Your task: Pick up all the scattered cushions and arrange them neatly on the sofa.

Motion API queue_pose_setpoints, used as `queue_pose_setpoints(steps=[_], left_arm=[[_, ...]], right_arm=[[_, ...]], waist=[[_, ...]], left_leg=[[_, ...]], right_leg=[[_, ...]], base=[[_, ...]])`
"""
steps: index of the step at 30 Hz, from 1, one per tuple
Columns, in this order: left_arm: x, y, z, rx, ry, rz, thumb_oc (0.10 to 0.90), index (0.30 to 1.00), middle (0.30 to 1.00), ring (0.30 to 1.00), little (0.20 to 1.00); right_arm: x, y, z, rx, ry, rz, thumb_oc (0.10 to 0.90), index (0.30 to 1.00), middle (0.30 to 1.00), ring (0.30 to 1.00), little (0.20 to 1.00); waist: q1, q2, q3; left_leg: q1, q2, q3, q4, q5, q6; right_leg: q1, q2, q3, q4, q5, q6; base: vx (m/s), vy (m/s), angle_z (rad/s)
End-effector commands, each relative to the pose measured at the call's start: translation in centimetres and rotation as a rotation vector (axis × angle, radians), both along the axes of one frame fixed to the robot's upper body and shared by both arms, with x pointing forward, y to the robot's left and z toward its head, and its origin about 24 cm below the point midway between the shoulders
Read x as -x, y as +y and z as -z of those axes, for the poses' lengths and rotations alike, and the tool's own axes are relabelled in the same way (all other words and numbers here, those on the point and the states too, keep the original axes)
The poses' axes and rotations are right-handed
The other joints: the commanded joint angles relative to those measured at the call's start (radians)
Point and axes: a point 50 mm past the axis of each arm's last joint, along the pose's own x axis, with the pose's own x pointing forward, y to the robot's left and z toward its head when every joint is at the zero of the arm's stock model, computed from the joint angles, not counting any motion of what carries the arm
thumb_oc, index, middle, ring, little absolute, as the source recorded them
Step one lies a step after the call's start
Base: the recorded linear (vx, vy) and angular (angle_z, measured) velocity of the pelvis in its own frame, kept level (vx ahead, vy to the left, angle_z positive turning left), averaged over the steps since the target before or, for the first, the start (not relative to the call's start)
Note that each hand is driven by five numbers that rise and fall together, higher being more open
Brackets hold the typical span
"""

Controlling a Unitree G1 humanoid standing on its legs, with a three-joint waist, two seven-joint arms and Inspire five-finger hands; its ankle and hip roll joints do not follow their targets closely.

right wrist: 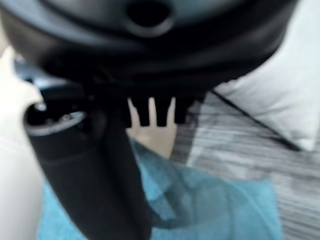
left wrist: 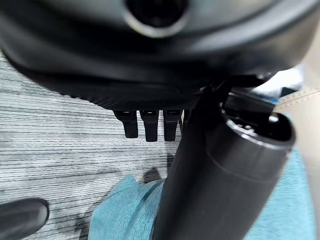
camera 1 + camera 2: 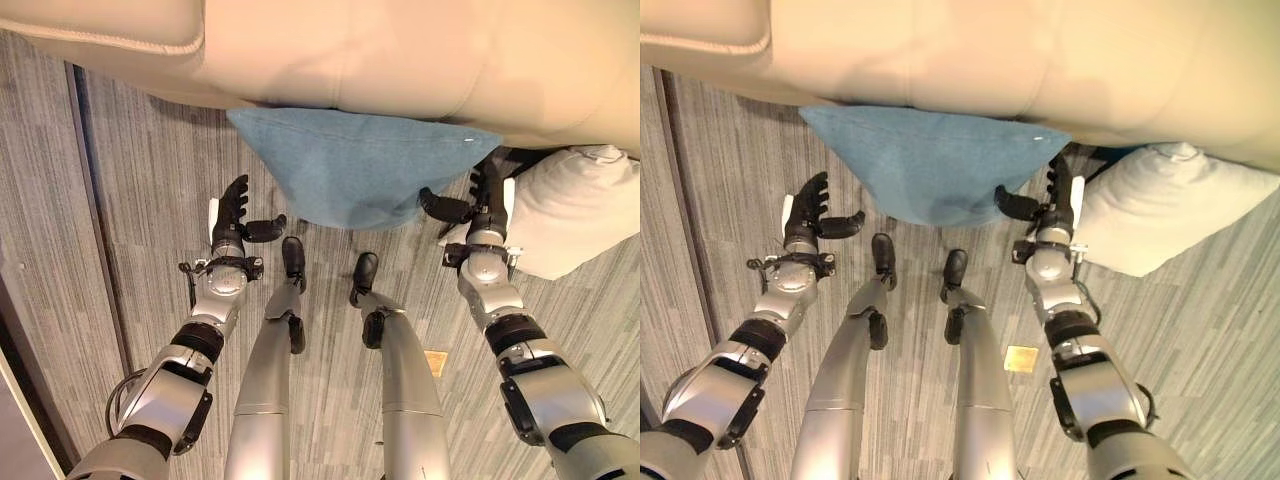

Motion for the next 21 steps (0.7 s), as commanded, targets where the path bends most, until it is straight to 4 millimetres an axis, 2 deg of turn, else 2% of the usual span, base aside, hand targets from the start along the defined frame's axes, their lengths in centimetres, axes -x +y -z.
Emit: queue_pose_setpoints(steps=[1, 3, 8, 9, 11, 12, 13, 14, 16, 17, 18, 19, 20, 21], left_arm=[[1.3, 1.3, 1.8, -0.012, -0.011, -0.058, 0.8, 0.9, 0.9, 0.9, 0.9], [0.3, 0.2, -0.7, -0.04, -0.083, -0.024, 0.8, 0.9, 0.9, 0.9, 0.9], [-0.7, -2.5, -3.6, -0.041, -0.169, 0.039, 0.8, 0.9, 0.9, 0.9, 0.9], [-0.7, -2.5, -3.6, -0.041, -0.17, 0.039, 0.8, 0.9, 0.9, 0.9, 0.9], [-0.9, -3.7, -5.0, -0.03, -0.217, 0.073, 0.8, 0.9, 0.9, 0.9, 0.9], [-1.1, -5.0, -6.2, -0.023, -0.252, 0.11, 0.8, 0.9, 0.9, 0.9, 0.9], [-1.1, -5.0, -6.2, -0.023, -0.252, 0.11, 0.8, 0.9, 0.9, 0.9, 0.9], [-1.3, -6.0, -7.3, -0.024, -0.282, 0.135, 0.8, 0.9, 0.9, 0.9, 0.9], [-1.3, -6.8, -8.5, -0.031, -0.32, 0.162, 0.8, 0.9, 0.9, 0.9, 0.9], [-1.3, -7.0, -8.8, -0.028, -0.33, 0.167, 0.8, 0.9, 0.9, 0.9, 0.9], [-1.3, -7.3, -9.3, -0.012, -0.349, 0.178, 0.8, 0.9, 0.9, 0.9, 0.9], [-1.2, -7.6, -9.7, 0.011, -0.365, 0.189, 0.544, 0.516, 0.516, 0.516, 0.516], [-1.0, -7.7, -10.2, 0.035, -0.386, 0.196, 0.4, 0.3, 0.3, 0.3, 0.3], [-0.7, -7.7, -10.6, 0.076, -0.418, 0.207, 0.4, 0.3, 0.3, 0.3, 0.3]], right_arm=[[1.4, -0.5, 1.4, 0.018, -0.045, 0.004, 0.8, 0.9, 0.9, 0.9, 0.9], [0.5, 1.8, -1.2, 0.035, -0.127, -0.072, 0.8, 0.9, 0.9, 0.9, 0.9], [-0.2, 6.2, -3.7, 0.031, -0.206, -0.203, 0.8, 0.9, 0.9, 0.9, 0.9], [-0.2, 6.2, -3.7, 0.031, -0.207, -0.203, 0.8, 0.9, 0.9, 0.9, 0.9], [-0.3, 7.9, -4.7, 0.031, -0.237, -0.26, 0.8, 0.9, 0.9, 0.9, 0.9], [-0.3, 9.5, -5.3, 0.036, -0.254, -0.311, 0.8, 0.9, 0.9, 0.9, 0.9], [-0.3, 9.5, -5.3, 0.036, -0.254, -0.311, 0.8, 0.9, 0.9, 0.9, 0.9], [-0.3, 10.9, -5.7, 0.023, -0.268, -0.362, 0.8, 0.9, 0.9, 0.9, 0.9], [-0.1, 12.1, -6.3, 0.005, -0.292, -0.414, 0.8, 0.9, 0.9, 0.9, 0.9], [0.0, 12.5, -6.5, -0.002, -0.3, -0.43, 0.477, 0.415, 0.415, 0.415, 0.415], [0.2, 13.1, -6.8, -0.012, -0.315, -0.454, 0.4, 0.3, 0.3, 0.3, 0.3], [0.4, 13.5, -7.1, -0.023, -0.33, -0.476, 0.4, 0.3, 0.3, 0.3, 0.3], [0.6, 13.8, -7.4, -0.031, -0.35, -0.491, 0.4, 0.3, 0.3, 0.3, 0.3], [1.0, 14.2, -7.7, -0.047, -0.38, -0.517, 0.4, 0.3, 0.3, 0.3, 0.3]], waist=[[-0.015, 0.04, -0.136], [-0.014, 0.044, -0.139], [-0.014, 0.048, -0.142], [-0.015, 0.048, -0.141], [-0.015, 0.049, -0.145], [-0.016, 0.05, -0.148], [-0.016, 0.05, -0.148], [-0.017, 0.051, -0.153], [-0.02, 0.052, -0.158], [-0.021, 0.052, -0.159], [-0.022, 0.052, -0.163], [-0.023, 0.051, -0.165], [-0.025, 0.052, -0.17], [-0.026, 0.051, -0.176]], left_leg=[[-0.031, 0.035, -0.057, 0.069, -0.133, -0.035], [-0.081, 0.036, -0.058, 0.076, -0.125, -0.035], [-0.113, 0.032, -0.064, 0.076, -0.118, -0.033], [-0.114, 0.032, -0.065, 0.076, -0.118, -0.033], [-0.12, 0.032, -0.069, 0.073, -0.116, -0.033], [-0.126, 0.031, -0.074, 0.07, -0.113, -0.034], [-0.126, 0.031, -0.074, 0.07, -0.113, -0.034], [-0.129, 0.031, -0.076, 0.067, -0.109, -0.038], [-0.132, 0.03, -0.077, 0.063, -0.107, -0.04], [-0.135, 0.031, -0.079, 0.063, -0.106, -0.041], [-0.135, 0.031, -0.08, 0.06, -0.106, -0.041], [-0.137, 0.03, -0.081, 0.061, -0.105, -0.042], [-0.138, 0.03, -0.083, 0.06, -0.104, -0.043], [-0.138, 0.03, -0.088, 0.06, -0.104, -0.043]], right_leg=[[0.02, -0.029, 0.032, -0.085, 0.037, 0.095], [-0.034, -0.031, 0.032, -0.064, 0.034, 0.097], [-0.067, -0.026, 0.035, -0.056, 0.036, 0.1], [-0.068, -0.027, 0.035, -0.055, 0.036, 0.1], [-0.075, -0.026, 0.032, -0.053, 0.034, 0.1], [-0.078, -0.024, 0.033, -0.056, 0.036, 0.1], [-0.078, -0.024, 0.033, -0.056, 0.036, 0.1], [-0.082, -0.022, 0.031, -0.057, 0.038, 0.1], [-0.086, -0.018, 0.03, -0.057, 0.038, 0.1], [-0.088, -0.018, 0.029, -0.058, 0.039, 0.101], [-0.09, -0.015, 0.03, -0.058, 0.04, 0.1], [-0.093, -0.013, 0.029, -0.057, 0.042, 0.101], [-0.094, -0.012, 0.028, -0.055, 0.041, 0.101], [-0.095, -0.009, 0.027, -0.053, 0.042, 0.1]], base=[[-0.01, -0.049, 0.05], [-0.01, -0.05, 0.04], [0.0, -0.008, 0.0], [0.0, 0.0, 0.0], [0.0, -0.026, 0.01], [0.0, -0.04, 0.01], [0.0, -0.048, 0.01], [0.0, 0.0, 0.0], [0.0, 0.0, 0.0], [0.0, 0.0, 0.0], [0.0, 0.0, 0.0], [0.0, 0.0, 0.0], [0.01, -0.03, 0.0], [0.0, 0.0, 0.0]])
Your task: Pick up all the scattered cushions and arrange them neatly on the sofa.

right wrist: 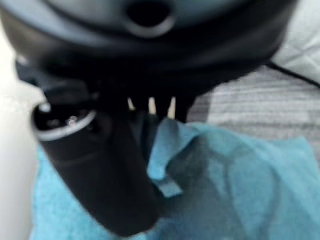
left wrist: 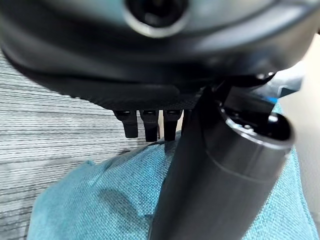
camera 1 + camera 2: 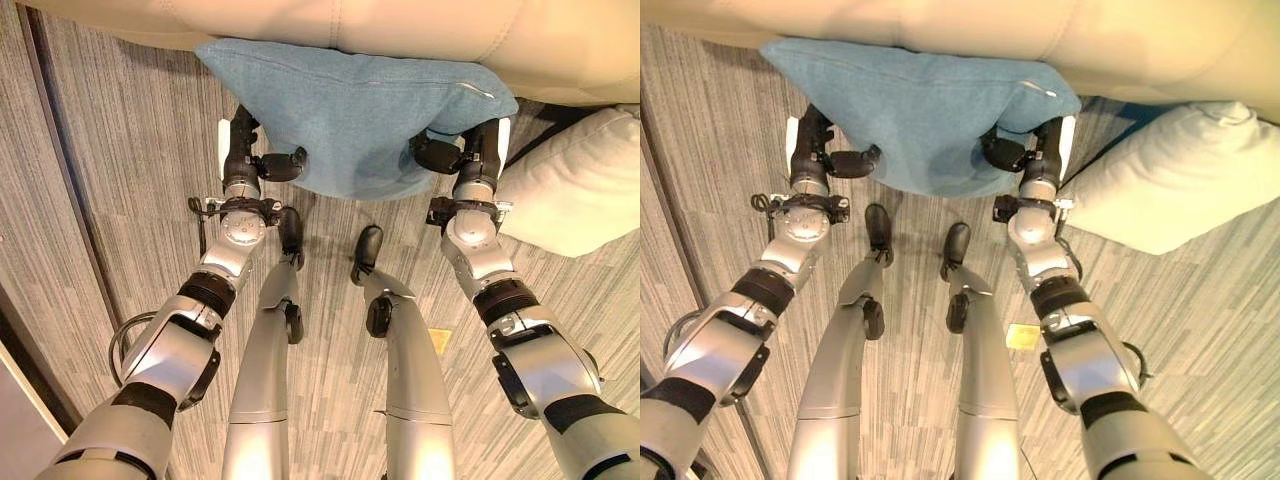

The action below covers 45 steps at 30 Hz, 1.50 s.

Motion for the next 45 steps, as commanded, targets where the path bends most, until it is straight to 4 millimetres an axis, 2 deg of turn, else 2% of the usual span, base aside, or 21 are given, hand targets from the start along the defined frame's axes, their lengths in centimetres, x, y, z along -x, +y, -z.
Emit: queue_pose_setpoints(steps=[1, 9, 13, 20, 21, 22, 25, 27, 29, 30, 33, 34, 35, 36, 40, 45], left_arm=[[1.3, -3.7, -2.1, 0.088, -0.184, 0.161, 0.4, 0.3, 0.3, 0.3, 0.3], [2.7, -2.8, -2.1, 0.203, -0.256, 0.185, 0.4, 0.3, 0.3, 0.3, 0.3], [4.1, -2.4, -1.8, 0.249, -0.301, 0.219, 0.4, 0.3, 0.3, 0.3, 0.3], [6.5, -2.6, 0.6, 0.264, -0.307, 0.279, 0.4, 0.3, 0.3, 0.3, 0.3], [7.0, -2.6, 1.0, 0.268, -0.305, 0.287, 0.4, 0.3, 0.3, 0.3, 0.3], [7.9, -2.8, 2.0, 0.281, -0.297, 0.317, 0.4, 0.3, 0.3, 0.3, 0.3], [9.3, -2.9, 3.5, 0.305, -0.272, 0.348, 0.4, 0.3, 0.3, 0.3, 0.3], [9.8, -2.8, 3.9, 0.301, -0.266, 0.352, 0.4, 0.3, 0.3, 0.3, 0.3], [11.3, -2.6, 6.1, 0.298, -0.205, 0.381, 0.4, 0.3, 0.3, 0.3, 0.3], [11.4, -2.6, 6.1, 0.298, -0.204, 0.381, 0.4, 0.3, 0.3, 0.3, 0.3], [12.3, -2.3, 7.8, 0.315, -0.143, 0.4, 0.4, 0.3, 0.3, 0.3, 0.3], [12.3, -2.3, 7.8, 0.315, -0.143, 0.401, 0.4, 0.3, 0.3, 0.3, 0.3], [12.9, -1.9, 9.2, 0.303, -0.084, 0.406, 0.4, 0.3, 0.3, 0.3, 0.3], [12.9, -1.9, 9.2, 0.303, -0.084, 0.407, 0.4, 0.3, 0.3, 0.3, 0.3], [13.6, -1.5, 11.0, 0.292, -0.012, 0.401, 0.4, 0.3, 0.3, 0.3, 0.3], [14.3, -1.3, 12.3, 0.288, 0.044, 0.404, 0.4, 0.3, 0.3, 0.3, 0.3]], right_arm=[[2.0, 9.2, -2.1, 0.034, -0.198, -0.375, 0.4, 0.3, 0.3, 0.3, 0.3], [3.4, 7.6, -2.3, 0.022, -0.288, -0.361, 0.4, 0.3, 0.3, 0.3, 0.3], [4.7, 6.4, -1.5, -0.015, -0.321, -0.357, 0.4, 0.3, 0.3, 0.3, 0.3], [6.8, 6.0, 0.8, -0.025, -0.316, -0.393, 0.4, 0.3, 0.3, 0.3, 0.3], [7.2, 6.1, 1.2, -0.038, -0.315, -0.405, 0.4, 0.3, 0.3, 0.3, 0.3], [8.2, 6.2, 2.3, -0.046, -0.301, -0.431, 0.4, 0.3, 0.3, 0.3, 0.3], [9.9, 6.1, 3.9, -0.057, -0.281, -0.455, 0.4, 0.3, 0.3, 0.3, 0.3], [10.3, 5.8, 4.4, -0.063, -0.268, -0.453, 0.4, 0.3, 0.3, 0.3, 0.3], [12.0, 4.7, 6.2, -0.058, -0.221, -0.44, 0.4, 0.3, 0.3, 0.3, 0.3], [12.0, 4.7, 6.2, -0.058, -0.22, -0.44, 0.4, 0.3, 0.3, 0.3, 0.3], [13.1, 3.9, 7.4, -0.051, -0.181, -0.424, 0.4, 0.3, 0.3, 0.3, 0.3], [13.1, 3.9, 7.4, -0.051, -0.181, -0.423, 0.4, 0.3, 0.3, 0.3, 0.3], [13.8, 3.2, 8.3, -0.031, -0.143, -0.411, 0.4, 0.3, 0.3, 0.3, 0.3], [13.8, 3.2, 8.3, -0.031, -0.143, -0.411, 0.4, 0.3, 0.3, 0.3, 0.3], [14.5, 2.2, 9.2, 0.002, -0.1, -0.379, 0.4, 0.3, 0.3, 0.3, 0.3], [15.2, 0.8, 10.1, 0.027, -0.059, -0.334, 0.4, 0.3, 0.3, 0.3, 0.3]], waist=[[-0.02, 0.048, -0.175], [-0.024, 0.046, -0.212], [-0.023, 0.045, -0.231], [-0.017, 0.048, -0.241], [-0.016, 0.049, -0.244], [-0.013, 0.051, -0.249], [-0.012, 0.051, -0.264], [-0.012, 0.049, -0.266], [-0.015, 0.046, -0.277], [-0.015, 0.046, -0.274], [-0.022, 0.04, -0.29], [-0.022, 0.04, -0.291], [-0.028, 0.029, -0.309], [-0.029, 0.029, -0.309], [-0.037, 0.014, -0.347], [-0.047, -0.003, -0.368]], left_leg=[[0.0, 0.026, -0.08, 0.057, -0.129, -0.021], [0.026, 0.027, -0.09, 0.041, -0.13, -0.024], [0.093, 0.031, -0.095, -0.004, -0.124, -0.034], [0.277, 0.022, -0.096, -0.123, -0.097, -0.054], [0.312, 0.021, -0.096, -0.145, -0.091, -0.058], [0.377, 0.018, -0.094, -0.194, -0.048, -0.059], [0.499, 0.011, -0.099, -0.251, -0.039, -0.07], [0.545, 0.011, -0.101, -0.267, -0.036, -0.073], [0.72, 0.018, -0.103, -0.336, -0.026, -0.079], [0.725, 0.018, -0.103, -0.338, -0.025, -0.079], [0.86, 0.025, -0.098, -0.396, -0.019, -0.087], [0.86, 0.025, -0.099, -0.4, -0.014, -0.087], [0.978, 0.038, -0.084, -0.427, -0.022, -0.095], [0.977, 0.038, -0.085, -0.429, -0.018, -0.095], [1.099, 0.049, -0.067, -0.434, -0.04, -0.097], [1.174, 0.058, -0.054, -0.392, -0.077, -0.097]], right_leg=[[0.064, -0.008, 0.029, -0.099, 0.047, 0.109], [0.084, -0.002, 0.024, -0.1, 0.045, 0.109], [0.15, 0.0, 0.017, -0.133, 0.049, 0.109], [0.308, 0.001, 0.001, -0.218, 0.065, 0.116], [0.337, -0.001, -0.005, -0.235, 0.068, 0.118], [0.397, -0.001, -0.023, -0.289, 0.105, 0.11], [0.513, 0.001, -0.038, -0.35, 0.11, 0.113], [0.561, 0.002, -0.044, -0.374, 0.113, 0.113], [0.738, 0.011, -0.062, -0.468, 0.126, 0.121], [0.743, 0.012, -0.062, -0.47, 0.126, 0.121], [0.891, 0.029, -0.069, -0.554, 0.132, 0.123], [0.893, 0.03, -0.071, -0.561, 0.138, 0.123], [1.035, 0.048, -0.073, -0.627, 0.13, 0.121], [1.036, 0.048, -0.074, -0.631, 0.134, 0.121], [1.185, 0.076, -0.066, -0.701, 0.125, 0.117], [1.295, 0.098, -0.049, -0.746, 0.117, 0.107]], base=[[0.01, -0.03, 0.01], [0.0, 0.0, 0.0], [0.0, -0.019, 0.04], [0.01, -0.021, 0.01], [-0.07, -0.02, 0.03], [-0.07, -0.032, 0.04], [-0.02, -0.023, 0.0], [0.02, -0.031, 0.03], [0.06, -0.054, -0.05], [0.06, -0.046, -0.05], [0.07, -0.051, 0.08], [0.19, -0.091, 0.04], [0.14, -0.072, -0.01], [0.19, -0.097, -0.04], [0.12, -0.065, -0.02], [0.09, -0.059, -0.03]])
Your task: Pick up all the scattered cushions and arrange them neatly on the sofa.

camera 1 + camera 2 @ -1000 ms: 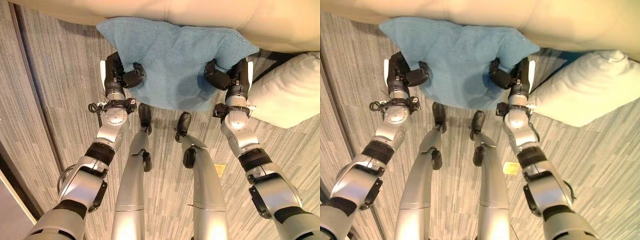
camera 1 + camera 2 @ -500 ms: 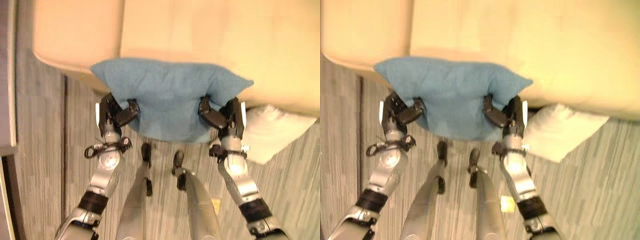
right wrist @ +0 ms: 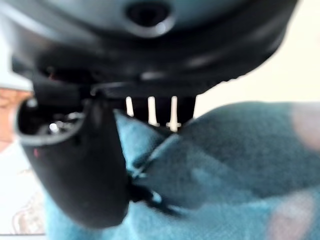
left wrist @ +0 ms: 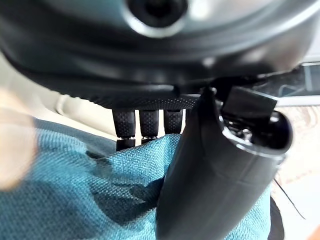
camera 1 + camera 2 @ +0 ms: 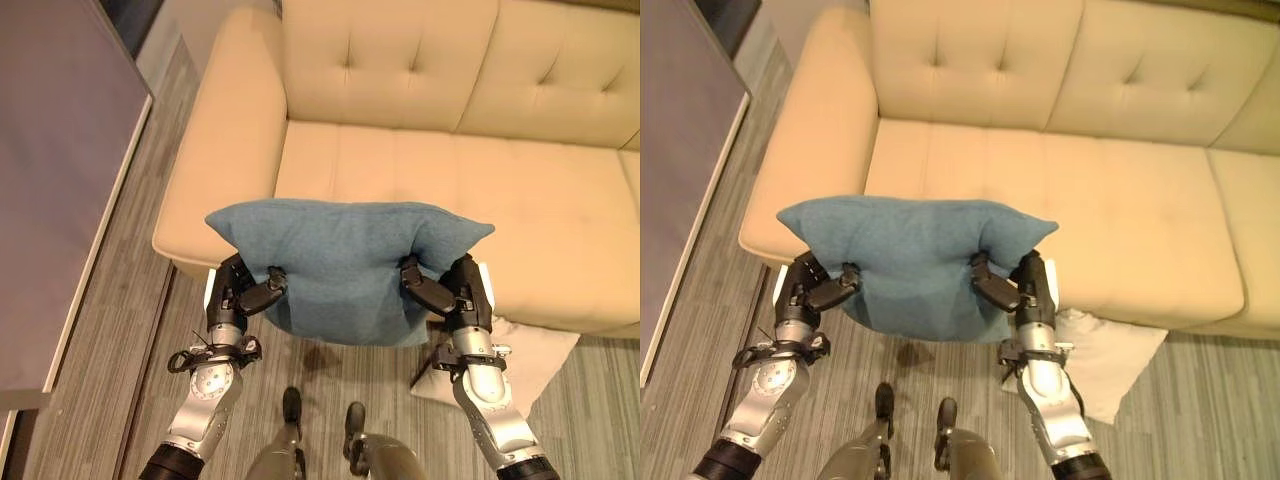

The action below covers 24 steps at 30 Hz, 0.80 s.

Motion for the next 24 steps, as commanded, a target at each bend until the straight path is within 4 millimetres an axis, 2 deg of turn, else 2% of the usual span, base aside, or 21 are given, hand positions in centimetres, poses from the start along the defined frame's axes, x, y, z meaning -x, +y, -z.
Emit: queue_pose_setpoints(steps=[1, 5, 9, 10, 12, 14, 17, 18, 19, 20, 22, 24], left_arm=[[-0.7, -4.0, -3.7, 0.057, -0.231, 0.22, 0.4, 0.3, 0.3, 0.3, 0.3], [-0.4, -4.0, -3.1, 0.06, -0.202, 0.223, 0.4, 0.3, 0.3, 0.3, 0.3], [-0.4, -4.0, -3.1, 0.06, -0.202, 0.223, 0.4, 0.3, 0.3, 0.3, 0.3], [-0.2, -4.1, -2.8, 0.072, -0.181, 0.215, 0.4, 0.3, 0.3, 0.3, 0.3], [-0.3, -3.9, -2.9, 0.071, -0.186, 0.211, 0.4, 0.3, 0.3, 0.3, 0.3], [0.0, -3.6, -2.6, 0.071, -0.176, 0.2, 0.4, 0.3, 0.3, 0.3, 0.3], [0.5, -2.8, -2.1, 0.04, -0.15, 0.188, 0.4, 0.3, 0.3, 0.3, 0.3], [0.5, -2.6, -2.1, 0.028, -0.15, 0.19, 0.4, 0.3, 0.3, 0.3, 0.3], [0.6, -2.4, -2.2, 0.015, -0.152, 0.188, 0.4, 0.3, 0.3, 0.3, 0.3], [0.6, -2.3, -2.2, 0.012, -0.154, 0.185, 0.4, 0.3, 0.3, 0.3, 0.3], [0.6, -2.2, -2.3, 0.002, -0.155, 0.183, 0.4, 0.3, 0.3, 0.3, 0.3], [0.6, -2.2, -2.3, 0.001, -0.156, 0.186, 0.4, 0.3, 0.3, 0.3, 0.3]], right_arm=[[0.2, 2.9, -5.1, 0.009, -0.29, -0.168, 0.4, 0.3, 0.3, 0.3, 0.3], [0.4, 2.5, -4.8, 0.008, -0.271, -0.155, 0.4, 0.3, 0.3, 0.3, 0.3], [0.4, 2.5, -4.8, 0.008, -0.271, -0.155, 0.4, 0.3, 0.3, 0.3, 0.3], [0.4, 2.0, -4.6, -0.011, -0.256, -0.129, 0.4, 0.3, 0.3, 0.3, 0.3], [0.3, 2.0, -4.6, -0.014, -0.254, -0.122, 0.4, 0.3, 0.3, 0.3, 0.3], [0.2, 2.2, -4.4, -0.019, -0.245, -0.132, 0.4, 0.3, 0.3, 0.3, 0.3], [0.0, 2.9, -4.2, -0.028, -0.23, -0.16, 0.4, 0.3, 0.3, 0.3, 0.3], [0.0, 3.2, -4.1, -0.028, -0.228, -0.172, 0.4, 0.3, 0.3, 0.3, 0.3], [0.0, 3.4, -4.2, -0.021, -0.23, -0.183, 0.4, 0.3, 0.3, 0.3, 0.3], [-0.1, 3.6, -4.4, -0.019, -0.234, -0.191, 0.4, 0.3, 0.3, 0.3, 0.3], [0.0, 4.0, -4.3, -0.037, -0.236, -0.204, 0.4, 0.3, 0.3, 0.3, 0.3], [0.0, 4.1, -4.3, -0.033, -0.235, -0.206, 0.4, 0.3, 0.3, 0.3, 0.3]], waist=[[-0.021, -0.038, -0.138], [-0.012, -0.052, -0.131], [-0.012, -0.052, -0.13], [0.003, -0.064, -0.13], [0.01, -0.065, -0.128], [0.019, -0.057, -0.141], [0.042, -0.06, -0.138], [0.049, -0.058, -0.131], [0.046, -0.05, -0.119], [0.043, -0.046, -0.109], [0.038, -0.027, -0.092], [0.036, -0.025, -0.092]], left_leg=[[0.047, 0.037, 0.019, 0.131, -0.157, -0.051], [0.058, 0.028, 0.001, 0.181, -0.176, -0.044], [0.058, 0.028, 0.001, 0.181, -0.176, -0.044], [-0.029, -0.01, -0.02, 0.164, -0.145, -0.041], [-0.065, -0.02, -0.025, 0.175, -0.141, -0.041], [-0.037, -0.02, -0.028, 0.144, -0.144, -0.033], [0.034, -0.033, -0.004, 0.132, -0.174, 0.001], [0.057, -0.038, 0.011, 0.127, -0.187, 0.021], [0.079, -0.044, 0.015, 0.123, -0.195, 0.043], [0.089, -0.045, 0.018, 0.119, -0.196, 0.054], [0.12, -0.042, 0.024, 0.101, -0.207, 0.071], [0.135, -0.044, 0.023, 0.092, -0.212, 0.071]], right_leg=[[0.13, -0.003, 0.035, -0.184, 0.069, 0.065], [0.174, -0.009, 0.048, -0.191, 0.071, 0.065], [0.175, -0.009, 0.048, -0.191, 0.071, 0.065], [0.185, -0.016, 0.062, -0.197, 0.078, 0.075], [0.177, -0.012, 0.074, -0.188, 0.072, 0.076], [0.182, -0.006, 0.088, -0.179, 0.058, 0.08], [0.198, -0.03, 0.131, -0.105, 0.027, 0.096], [0.177, -0.045, 0.144, -0.02, 0.028, 0.117], [0.131, -0.057, 0.151, 0.09, 0.064, 0.138], [0.102, -0.061, 0.157, 0.15, 0.088, 0.149], [0.027, -0.064, 0.153, 0.263, 0.105, 0.161], [0.017, -0.071, 0.145, 0.254, 0.1, 0.159]], base=[[0.08, -0.034, -0.03], [0.06, 0.007, -0.06], [0.03, 0.028, -0.08], [0.1, 0.096, 0.09], [0.08, 0.105, 0.03], [0.2, 0.148, -0.51], [0.32, 0.265, -0.75], [0.22, 0.277, -0.7], [0.2, 0.271, -0.73], [0.12, 0.2, -0.48], [0.11, 0.151, -0.15], [0.13, 0.053, 0.13]])
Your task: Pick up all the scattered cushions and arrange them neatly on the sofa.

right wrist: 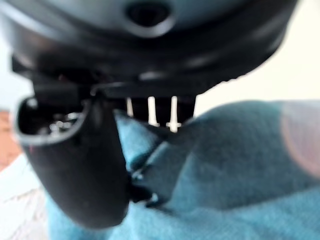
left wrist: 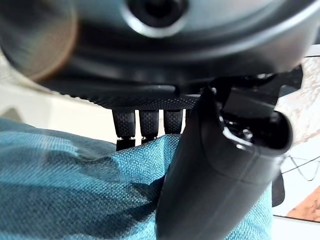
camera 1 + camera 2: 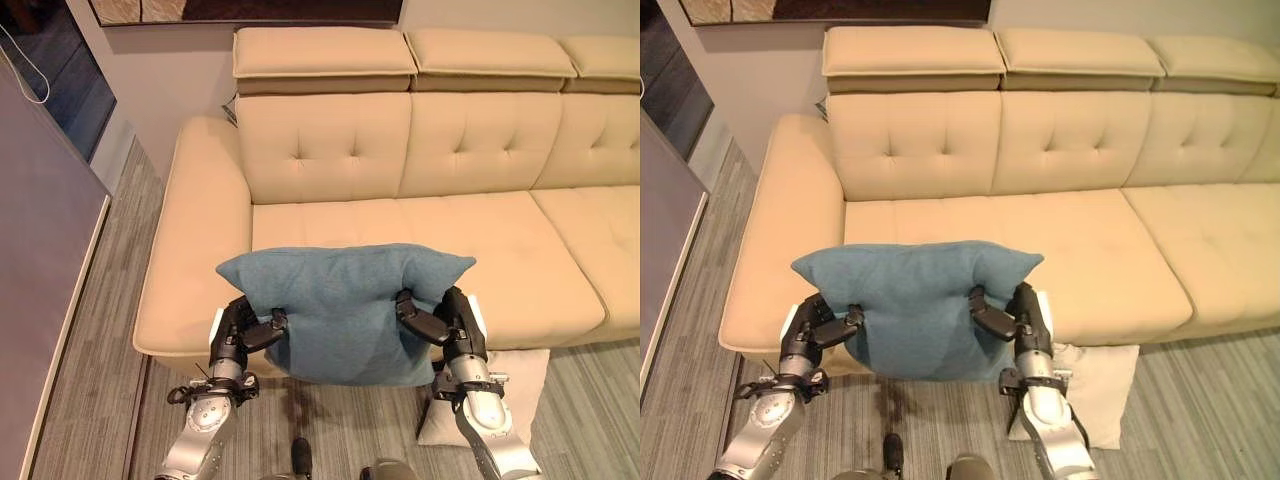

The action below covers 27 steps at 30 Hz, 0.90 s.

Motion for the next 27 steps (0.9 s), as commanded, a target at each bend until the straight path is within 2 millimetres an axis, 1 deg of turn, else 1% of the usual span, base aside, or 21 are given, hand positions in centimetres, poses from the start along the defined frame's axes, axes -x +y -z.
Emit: queue_pose_setpoints(steps=[1, 2, 5, 6, 7, 8, 10, 11, 12, 13, 14, 16, 18, 20, 23, 24, 25, 26, 27], left_arm=[[-1.8, -3.6, -5.7, 0.065, -0.32, 0.189, 0.4, 0.3, 0.3, 0.3, 0.3], [-1.8, -3.6, -5.6, 0.069, -0.318, 0.186, 0.4, 0.3, 0.3, 0.3, 0.3], [-1.8, -3.7, -5.5, 0.08, -0.313, 0.19, 0.4, 0.3, 0.3, 0.3, 0.3], [-1.8, -3.7, -5.5, 0.081, -0.313, 0.189, 0.4, 0.3, 0.3, 0.3, 0.3], [-1.7, -3.7, -5.5, 0.083, -0.315, 0.192, 0.4, 0.3, 0.3, 0.3, 0.3], [-1.7, -3.8, -5.5, 0.089, -0.314, 0.194, 0.4, 0.3, 0.3, 0.3, 0.3], [-1.7, -4.0, -5.4, 0.105, -0.316, 0.192, 0.4, 0.3, 0.3, 0.3, 0.3], [-1.7, -4.1, -5.4, 0.106, -0.316, 0.192, 0.4, 0.3, 0.3, 0.3, 0.3], [-1.6, -4.2, -5.3, 0.109, -0.313, 0.202, 0.4, 0.3, 0.3, 0.3, 0.3], [-1.6, -4.5, -5.3, 0.118, -0.309, 0.208, 0.4, 0.3, 0.3, 0.3, 0.3], [-1.7, -4.7, -5.3, 0.126, -0.31, 0.215, 0.4, 0.3, 0.3, 0.3, 0.3], [-1.8, -4.9, -5.4, 0.134, -0.314, 0.217, 0.4, 0.3, 0.3, 0.3, 0.3], [-1.8, -5.0, -5.5, 0.156, -0.316, 0.211, 0.4, 0.3, 0.3, 0.3, 0.3], [-1.9, -5.2, -5.4, 0.167, -0.31, 0.209, 0.4, 0.3, 0.3, 0.3, 0.3], [-1.9, -5.2, -5.2, 0.158, -0.299, 0.213, 0.4, 0.3, 0.3, 0.3, 0.3], [-1.9, -5.2, -5.3, 0.151, -0.299, 0.219, 0.4, 0.3, 0.3, 0.3, 0.3], [-1.9, -5.2, -5.2, 0.151, -0.298, 0.219, 0.4, 0.3, 0.3, 0.3, 0.3], [-1.9, -5.2, -5.2, 0.148, -0.298, 0.221, 0.4, 0.3, 0.3, 0.3, 0.3], [-1.9, -5.1, -5.2, 0.148, -0.295, 0.216, 0.4, 0.3, 0.3, 0.3, 0.3]], right_arm=[[-2.2, 3.3, -7.5, -0.047, -0.398, -0.166, 0.4, 0.3, 0.3, 0.3, 0.3], [-2.3, 3.3, -7.6, -0.046, -0.402, -0.169, 0.4, 0.3, 0.3, 0.3, 0.3], [-2.4, 3.3, -7.7, -0.043, -0.401, -0.17, 0.4, 0.3, 0.3, 0.3, 0.3], [-2.4, 3.3, -7.7, -0.043, -0.401, -0.17, 0.4, 0.3, 0.3, 0.3, 0.3], [-2.3, 3.0, -7.5, -0.038, -0.395, -0.165, 0.4, 0.3, 0.3, 0.3, 0.3], [-2.2, 2.9, -7.5, -0.033, -0.394, -0.162, 0.4, 0.3, 0.3, 0.3, 0.3], [-2.1, 2.5, -7.4, -0.019, -0.393, -0.149, 0.4, 0.3, 0.3, 0.3, 0.3], [-2.1, 2.5, -7.4, -0.019, -0.392, -0.149, 0.4, 0.3, 0.3, 0.3, 0.3], [-2.0, 2.1, -7.3, -0.009, -0.388, -0.14, 0.4, 0.3, 0.3, 0.3, 0.3], [-1.9, 1.8, -7.3, -0.012, -0.386, -0.128, 0.4, 0.3, 0.3, 0.3, 0.3], [-1.8, 1.4, -7.2, -0.014, -0.382, -0.118, 0.4, 0.3, 0.3, 0.3, 0.3], [-1.7, 1.1, -7.2, -0.008, -0.38, -0.111, 0.4, 0.3, 0.3, 0.3, 0.3], [-1.6, 0.8, -7.0, -0.012, -0.371, -0.102, 0.4, 0.3, 0.3, 0.3, 0.3], [-1.6, 0.6, -6.9, -0.008, -0.363, -0.093, 0.4, 0.3, 0.3, 0.3, 0.3], [-1.6, 0.4, -6.9, -0.005, -0.358, -0.083, 0.4, 0.3, 0.3, 0.3, 0.3], [-1.5, 0.3, -6.8, -0.004, -0.355, -0.077, 0.4, 0.3, 0.3, 0.3, 0.3], [-1.5, 0.3, -6.8, -0.004, -0.355, -0.077, 0.4, 0.3, 0.3, 0.3, 0.3], [-1.5, 0.3, -6.8, -0.006, -0.354, -0.073, 0.4, 0.3, 0.3, 0.3, 0.3], [-1.6, 0.3, -6.8, -0.012, -0.356, -0.069, 0.4, 0.3, 0.3, 0.3, 0.3]], waist=[[0.026, 0.001, -0.045], [0.023, 0.003, -0.045], [0.015, -0.004, -0.043], [0.014, -0.002, -0.041], [0.013, -0.009, -0.048], [0.015, -0.011, -0.053], [0.012, -0.015, -0.063], [0.012, -0.014, -0.062], [0.012, -0.017, -0.068], [0.011, -0.022, -0.07], [0.01, -0.031, -0.066], [0.009, -0.037, -0.059], [0.007, -0.037, -0.052], [0.005, -0.038, -0.048], [0.007, -0.046, -0.051], [0.009, -0.05, -0.051], [0.009, -0.051, -0.052], [0.011, -0.05, -0.053], [0.015, -0.043, -0.05]], left_leg=[[0.027, 0.056, -0.031, 0.041, -0.119, -0.048], [0.042, 0.056, -0.027, 0.034, -0.128, -0.05], [0.075, 0.043, -0.029, 0.032, -0.15, -0.054], [0.077, 0.045, -0.03, 0.033, -0.151, -0.055], [0.097, 0.039, -0.037, 0.039, -0.168, -0.064], [0.096, 0.037, -0.037, 0.045, -0.174, -0.067], [0.095, 0.047, -0.041, 0.075, -0.185, -0.085], [0.095, 0.048, -0.042, 0.077, -0.186, -0.085], [0.091, 0.06, -0.042, 0.112, -0.196, -0.103], [0.071, 0.079, -0.044, 0.169, -0.169, -0.129], [0.023, 0.098, -0.045, 0.265, -0.142, -0.15], [-0.019, 0.112, -0.037, 0.349, -0.129, -0.157], [-0.045, 0.125, -0.021, 0.393, -0.129, -0.156], [-0.073, 0.13, -0.001, 0.398, -0.135, -0.152], [-0.094, 0.116, 0.018, 0.354, -0.163, -0.137], [-0.132, 0.105, 0.038, 0.32, -0.155, -0.134], [-0.133, 0.104, 0.038, 0.318, -0.154, -0.133], [-0.155, 0.104, 0.058, 0.296, -0.133, -0.133], [-0.166, 0.108, 0.084, 0.261, -0.109, -0.135]], right_leg=[[0.103, 0.028, -0.046, -0.288, 0.166, -0.009], [0.097, 0.028, -0.062, -0.338, 0.168, -0.014], [0.074, 0.02, -0.085, -0.477, 0.212, -0.014], [0.08, 0.022, -0.087, -0.482, 0.215, -0.014], [0.108, 0.022, -0.099, -0.544, 0.222, -0.008], [0.126, 0.025, -0.103, -0.558, 0.22, -0.013], [0.157, 0.042, -0.09, -0.572, 0.215, -0.025], [0.159, 0.042, -0.091, -0.573, 0.216, -0.026], [0.195, 0.056, -0.1, -0.599, 0.207, -0.039], [0.225, 0.069, -0.107, -0.62, 0.203, -0.054], [0.248, 0.074, -0.116, -0.64, 0.199, -0.069], [0.263, 0.077, -0.124, -0.648, 0.19, -0.083], [0.28, 0.081, -0.134, -0.655, 0.176, -0.093], [0.292, 0.079, -0.142, -0.662, 0.169, -0.097], [0.302, 0.073, -0.15, -0.673, 0.166, -0.092], [0.312, 0.07, -0.152, -0.68, 0.165, -0.088], [0.31, 0.069, -0.152, -0.68, 0.165, -0.087], [0.319, 0.072, -0.154, -0.687, 0.162, -0.085], [0.328, 0.087, -0.15, -0.685, 0.153, -0.086]], base=[[0.18, -0.002, 0.06], [0.24, -0.02, -0.08], [0.16, -0.054, -0.17], [0.18, -0.095, 0.05], [0.17, -0.111, 0.14], [0.21, -0.168, 0.17], [0.12, -0.121, 0.13], [0.14, -0.16, 0.24], [0.15, -0.247, 0.32], [0.19, -0.375, 0.27], [0.12, -0.318, 0.2], [0.05, -0.179, 0.18], [0.05, -0.099, 0.12], [0.07, -0.054, 0.04], [0.07, -0.013, 0.09], [0.09, -0.008, 0.12], [0.09, 0.005, 0.2], [0.1, 0.028, 0.16], [0.14, 0.042, 0.13]])
